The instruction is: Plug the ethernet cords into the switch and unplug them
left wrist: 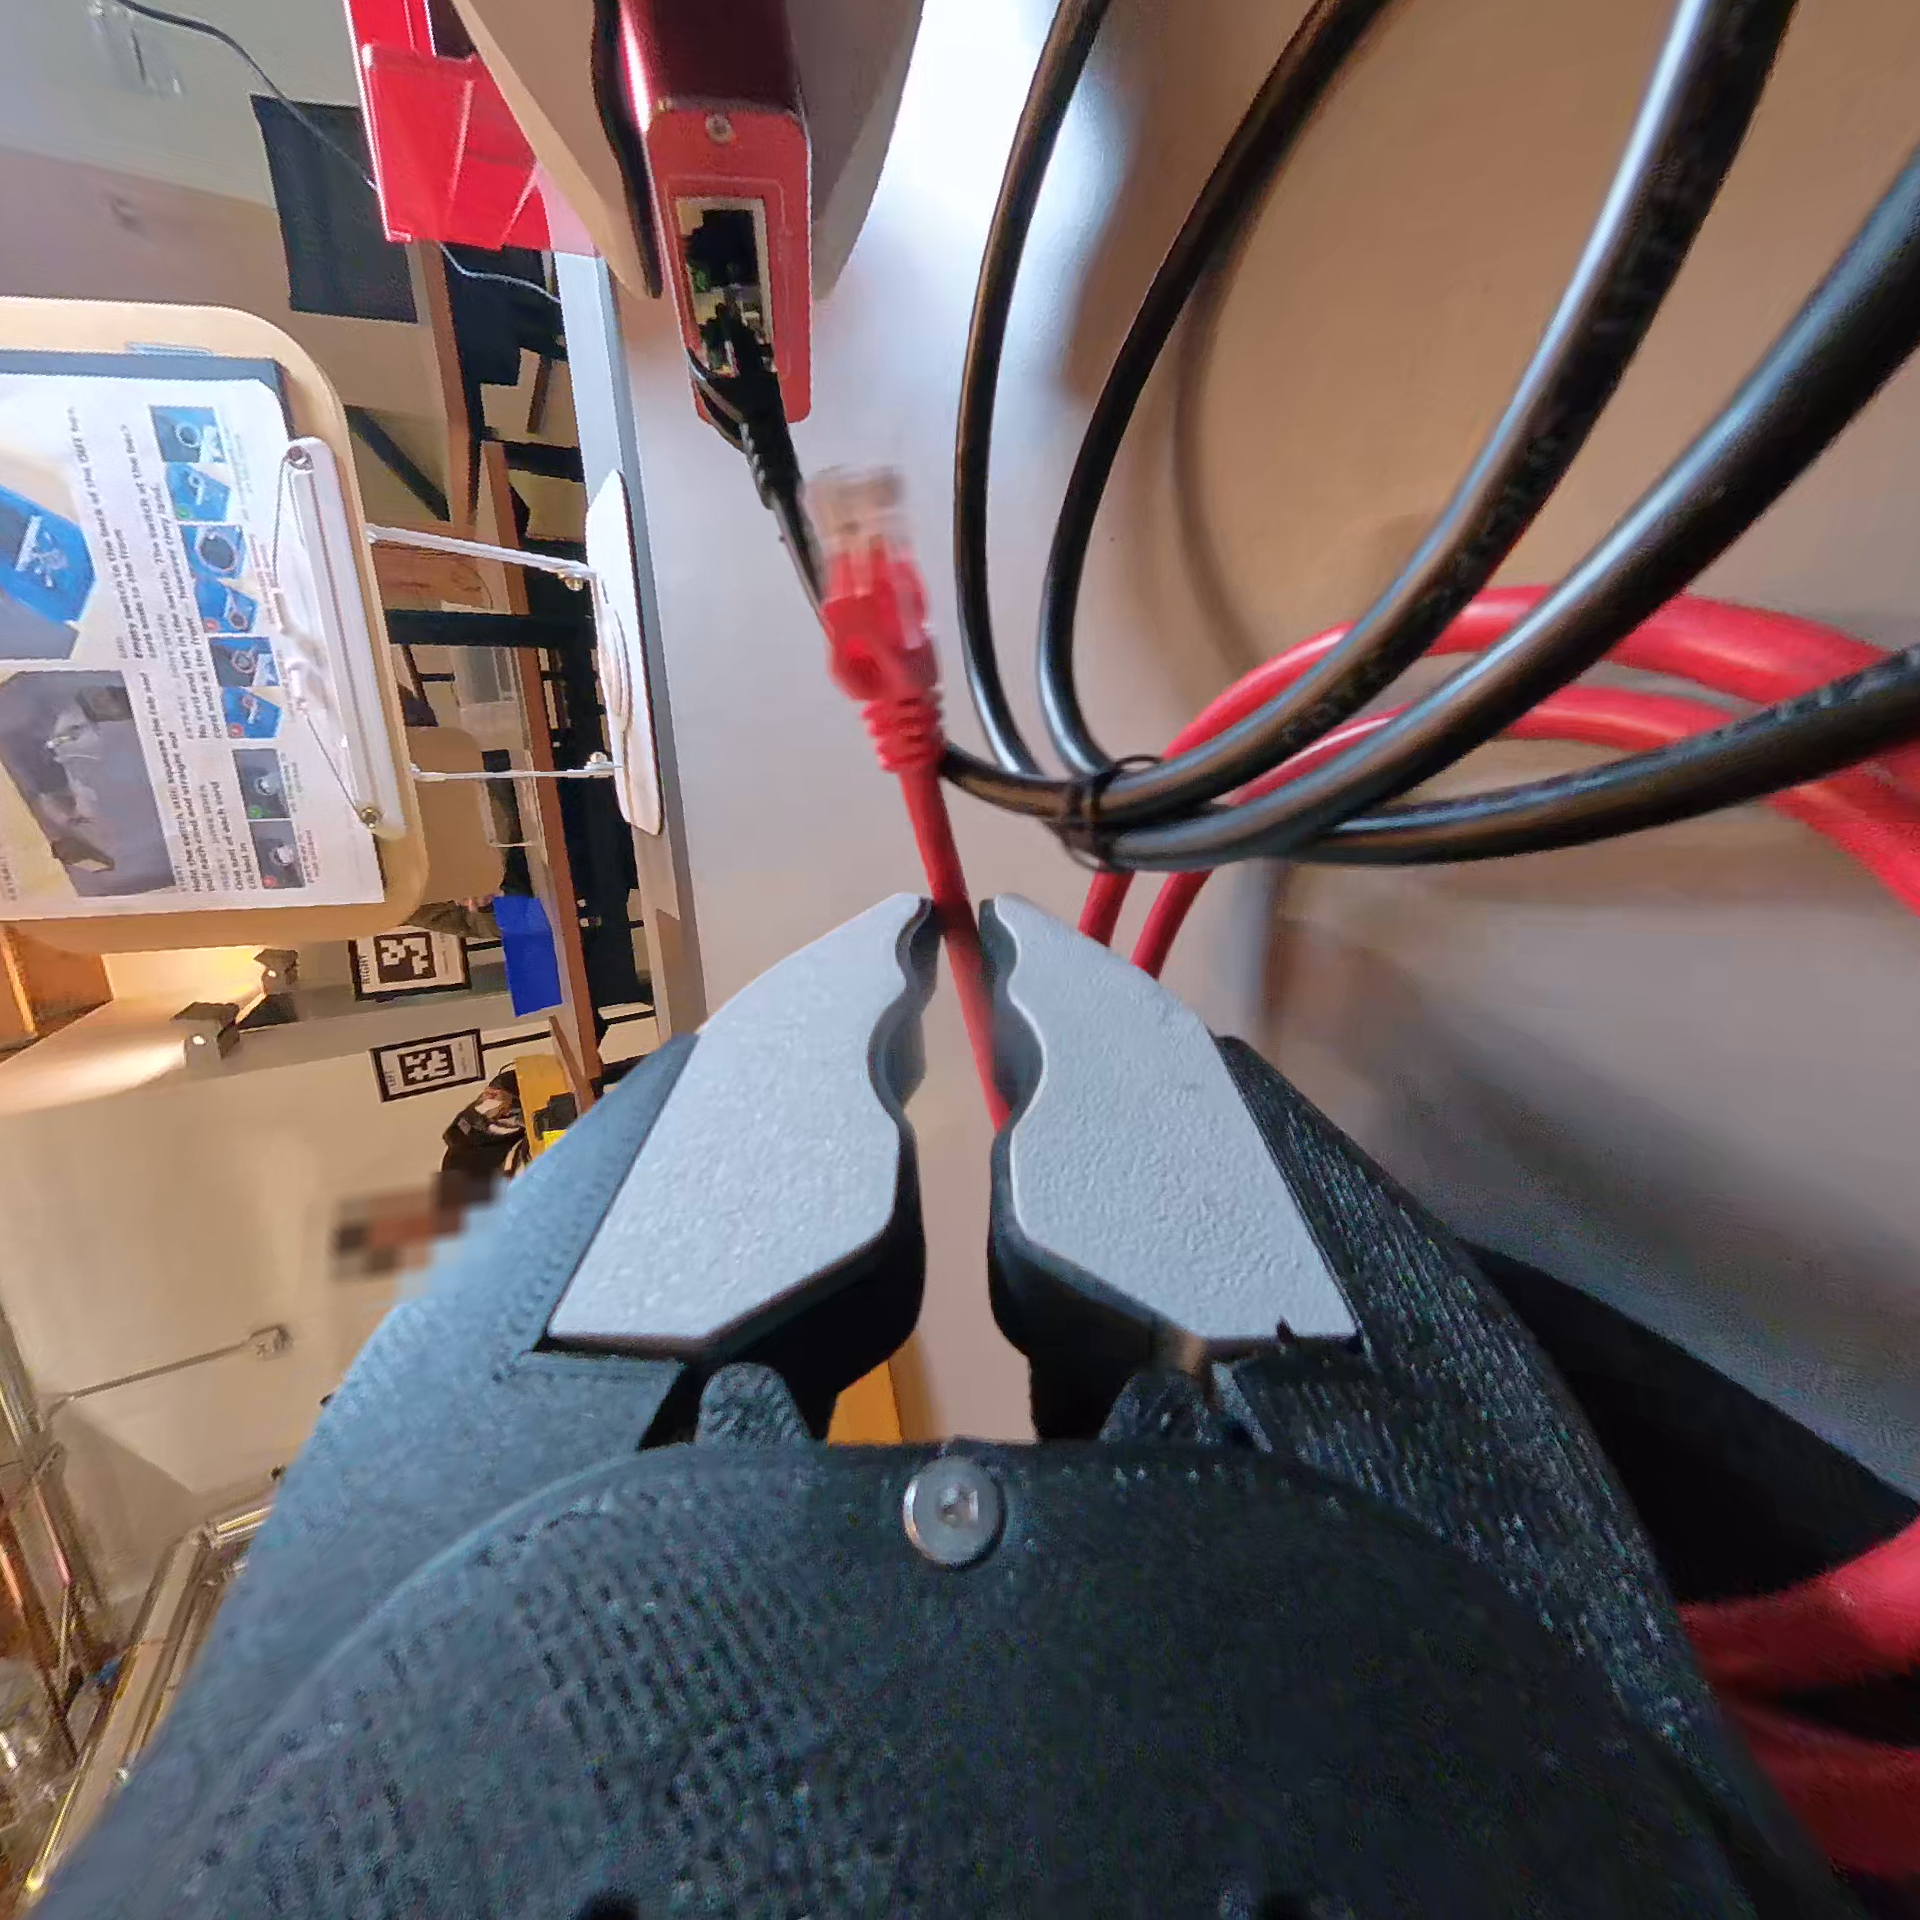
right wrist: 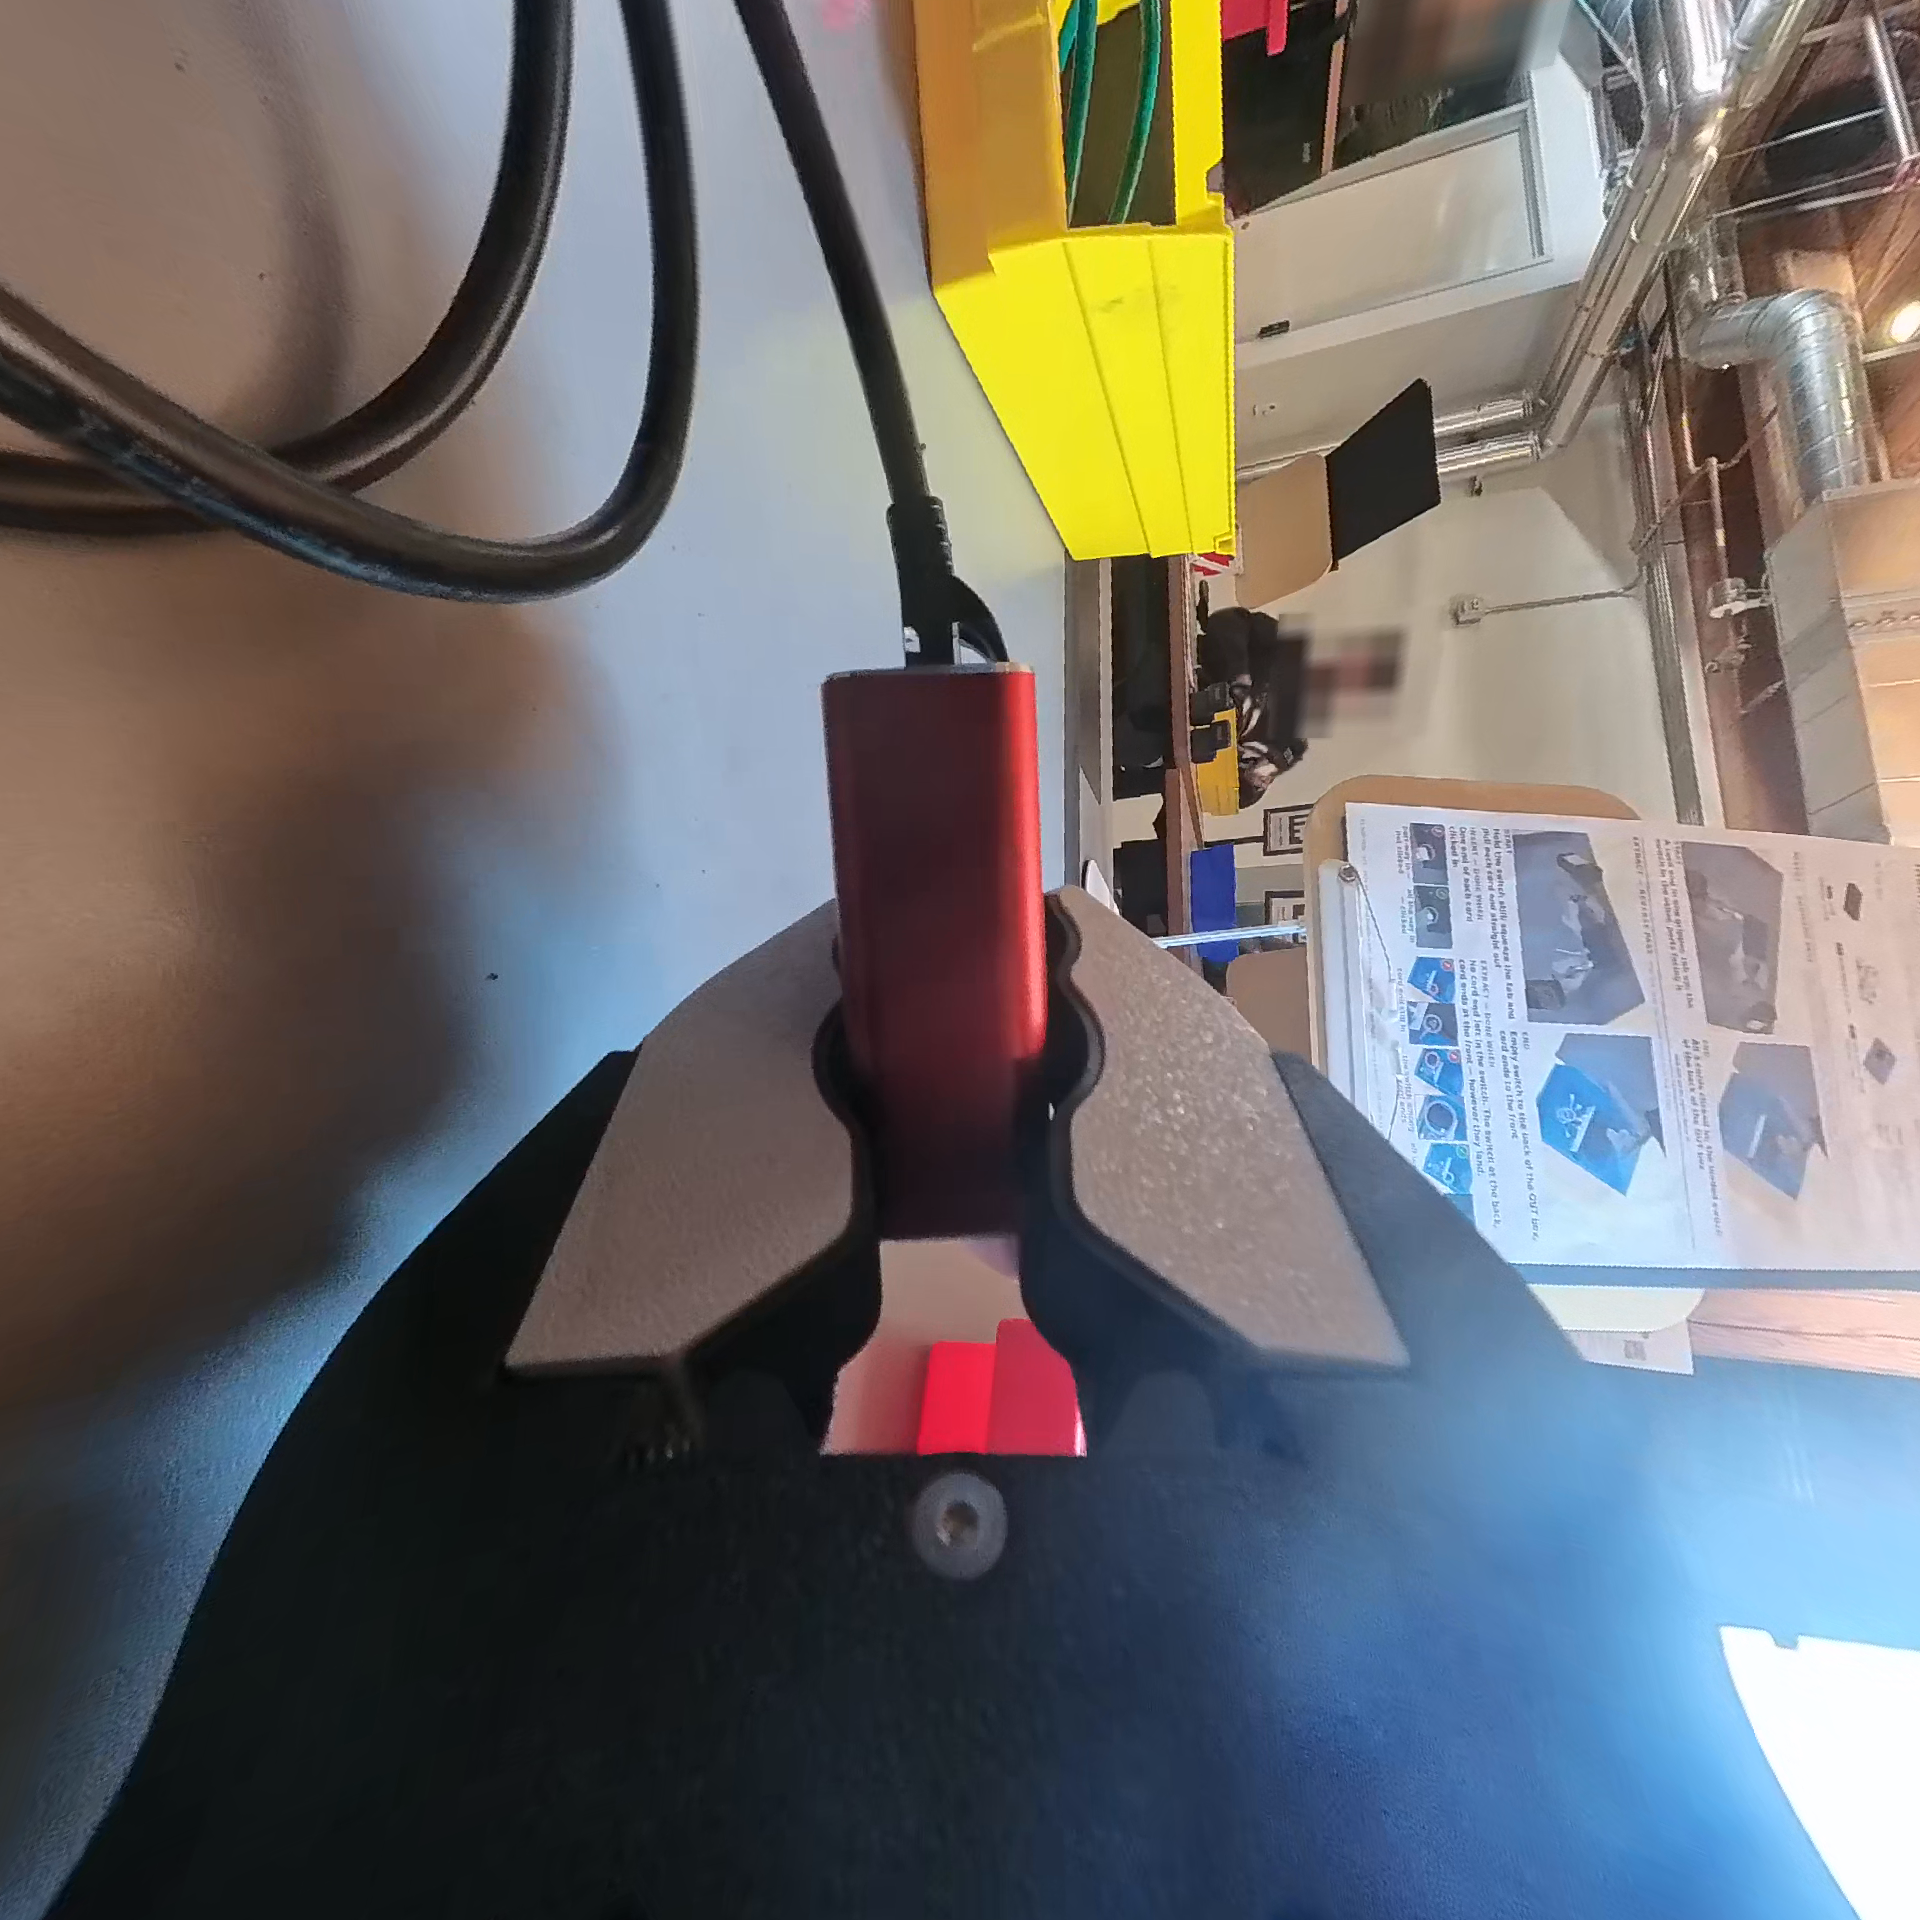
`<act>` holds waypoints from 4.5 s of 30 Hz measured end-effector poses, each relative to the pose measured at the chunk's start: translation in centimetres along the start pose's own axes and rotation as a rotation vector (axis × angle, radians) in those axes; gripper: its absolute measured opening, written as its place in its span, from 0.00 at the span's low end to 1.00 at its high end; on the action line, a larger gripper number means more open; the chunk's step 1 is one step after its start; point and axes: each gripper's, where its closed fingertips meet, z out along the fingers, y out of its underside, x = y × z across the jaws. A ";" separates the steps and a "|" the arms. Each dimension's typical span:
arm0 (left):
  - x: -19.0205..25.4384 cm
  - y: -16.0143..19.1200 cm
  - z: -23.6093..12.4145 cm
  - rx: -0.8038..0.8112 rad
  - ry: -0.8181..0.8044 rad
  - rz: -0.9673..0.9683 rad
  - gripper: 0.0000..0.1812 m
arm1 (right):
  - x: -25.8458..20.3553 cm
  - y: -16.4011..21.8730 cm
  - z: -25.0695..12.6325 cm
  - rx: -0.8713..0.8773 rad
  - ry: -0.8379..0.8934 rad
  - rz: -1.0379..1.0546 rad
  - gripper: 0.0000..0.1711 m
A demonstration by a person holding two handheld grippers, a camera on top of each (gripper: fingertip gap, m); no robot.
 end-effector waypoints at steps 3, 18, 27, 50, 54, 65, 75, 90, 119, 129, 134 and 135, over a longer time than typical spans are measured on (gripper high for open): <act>-0.4 -0.2 -0.7 0.015 0.121 -0.091 0.03 | 0.0 0.0 0.0 0.001 0.001 0.004 0.17; -1.3 -3.5 -1.5 -0.093 1.303 -0.750 0.03 | 1.6 -1.2 -0.4 0.030 0.113 -0.079 0.17; -0.3 -3.3 0.0 -0.296 1.436 -0.738 0.03 | 1.7 -0.5 0.1 -0.031 0.133 -0.138 0.17; -0.8 -4.8 0.0 -0.330 1.609 -0.833 0.02 | 1.0 -0.3 0.7 -0.115 0.084 -0.150 0.17; -1.3 -4.8 0.7 -0.280 1.566 -0.843 0.02 | 1.1 0.0 0.7 -0.145 0.085 -0.128 0.17; 0.6 -4.0 1.1 -0.222 1.569 -0.844 0.02 | -0.4 -1.0 1.2 -0.240 -0.005 -0.137 0.16; -6.9 -5.7 0.3 0.287 1.340 -0.976 0.14 | 0.6 1.4 0.7 -0.249 0.032 -0.056 0.17; -8.3 -7.7 -0.1 0.933 1.446 -1.376 0.14 | 7.7 -3.3 0.7 0.064 0.287 -0.347 0.18; -13.3 -5.1 -0.2 1.083 0.532 -1.292 0.10 | 12.3 -8.3 0.8 0.577 -0.468 1.624 0.28; -13.2 -6.0 -2.6 0.994 0.489 -1.004 0.25 | 10.2 -8.0 -4.2 0.215 -0.900 0.867 0.16; -9.4 -9.3 -1.6 0.863 0.600 -0.866 0.18 | 8.0 -9.3 -3.6 0.085 -1.091 0.645 0.16; -9.0 -8.9 -1.1 0.825 0.575 -0.835 0.18 | 7.5 -9.4 -3.1 0.067 -1.098 0.618 0.16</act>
